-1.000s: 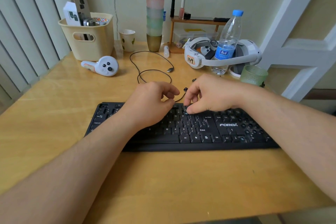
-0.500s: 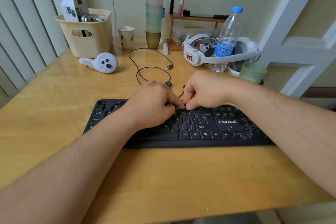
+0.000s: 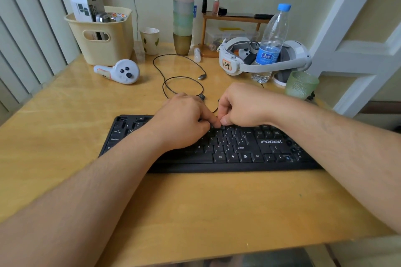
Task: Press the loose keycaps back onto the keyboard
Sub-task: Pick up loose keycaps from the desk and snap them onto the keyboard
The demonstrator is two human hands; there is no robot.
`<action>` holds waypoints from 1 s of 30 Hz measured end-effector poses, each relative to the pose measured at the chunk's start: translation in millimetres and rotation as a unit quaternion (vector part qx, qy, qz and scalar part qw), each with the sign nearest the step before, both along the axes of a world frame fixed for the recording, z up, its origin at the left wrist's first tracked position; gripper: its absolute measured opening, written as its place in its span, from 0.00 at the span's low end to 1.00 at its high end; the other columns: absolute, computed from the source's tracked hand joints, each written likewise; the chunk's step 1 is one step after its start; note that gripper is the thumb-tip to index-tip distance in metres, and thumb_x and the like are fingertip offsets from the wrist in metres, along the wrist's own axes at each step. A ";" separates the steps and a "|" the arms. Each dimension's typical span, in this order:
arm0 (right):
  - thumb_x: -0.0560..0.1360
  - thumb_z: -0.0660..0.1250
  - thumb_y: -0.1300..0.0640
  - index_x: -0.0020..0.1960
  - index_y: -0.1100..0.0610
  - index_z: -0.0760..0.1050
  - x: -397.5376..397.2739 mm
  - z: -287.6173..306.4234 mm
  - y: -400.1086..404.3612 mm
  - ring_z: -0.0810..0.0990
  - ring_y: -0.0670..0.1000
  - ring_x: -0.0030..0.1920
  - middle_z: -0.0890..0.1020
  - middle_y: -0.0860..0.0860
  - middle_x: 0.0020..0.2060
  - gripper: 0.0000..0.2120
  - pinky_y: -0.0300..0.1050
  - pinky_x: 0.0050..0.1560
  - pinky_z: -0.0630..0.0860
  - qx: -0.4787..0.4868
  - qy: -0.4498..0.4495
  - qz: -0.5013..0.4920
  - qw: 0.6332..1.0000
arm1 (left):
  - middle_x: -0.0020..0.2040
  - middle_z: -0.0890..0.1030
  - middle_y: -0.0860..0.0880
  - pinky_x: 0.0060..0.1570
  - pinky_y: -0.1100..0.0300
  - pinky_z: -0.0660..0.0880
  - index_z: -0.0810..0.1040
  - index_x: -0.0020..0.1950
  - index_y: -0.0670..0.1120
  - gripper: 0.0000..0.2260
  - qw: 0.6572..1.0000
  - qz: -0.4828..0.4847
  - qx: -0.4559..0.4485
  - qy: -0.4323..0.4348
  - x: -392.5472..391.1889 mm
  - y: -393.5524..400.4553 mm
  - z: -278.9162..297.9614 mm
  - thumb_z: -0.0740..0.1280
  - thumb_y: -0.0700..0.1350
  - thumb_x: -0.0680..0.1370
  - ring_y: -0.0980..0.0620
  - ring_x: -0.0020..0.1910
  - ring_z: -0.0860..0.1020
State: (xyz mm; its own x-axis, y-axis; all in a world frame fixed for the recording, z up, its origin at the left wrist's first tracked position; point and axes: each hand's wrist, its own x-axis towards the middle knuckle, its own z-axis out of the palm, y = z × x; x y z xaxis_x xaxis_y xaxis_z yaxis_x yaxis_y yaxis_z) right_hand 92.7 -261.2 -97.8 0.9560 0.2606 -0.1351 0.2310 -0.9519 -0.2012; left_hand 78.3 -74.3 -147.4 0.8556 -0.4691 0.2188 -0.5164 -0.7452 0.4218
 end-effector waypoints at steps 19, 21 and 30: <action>0.71 0.81 0.52 0.41 0.49 0.82 7.2 7.8 10.6 0.80 0.48 0.45 0.83 0.46 0.42 0.08 0.47 0.47 0.80 -0.064 0.007 0.000 0.998 | 0.51 0.80 0.56 0.65 0.46 0.73 0.86 0.53 0.65 0.17 0.998 0.045 -0.032 0.002 1.5 -1.3 2.8 0.66 0.44 0.75 0.47 0.61 0.75; 0.71 0.81 0.52 0.43 0.49 0.82 7.3 10.0 12.1 0.81 0.49 0.45 0.83 0.47 0.42 0.08 0.48 0.49 0.81 -0.069 0.018 -0.003 0.997 | 0.51 0.80 0.55 0.65 0.46 0.73 0.86 0.52 0.65 0.17 0.999 0.046 -0.028 0.006 1.5 -2.1 2.5 0.66 0.44 0.75 0.47 0.61 0.74; 0.74 0.78 0.51 0.49 0.52 0.76 14.1 23.3 39.5 0.78 0.50 0.46 0.77 0.45 0.39 0.12 0.39 0.34 0.69 -0.200 0.048 0.055 0.977 | 0.49 0.78 0.54 0.64 0.44 0.72 0.86 0.51 0.65 0.16 0.999 0.051 -0.012 0.001 2.9 -6.4 -0.9 0.65 0.46 0.75 0.45 0.60 0.74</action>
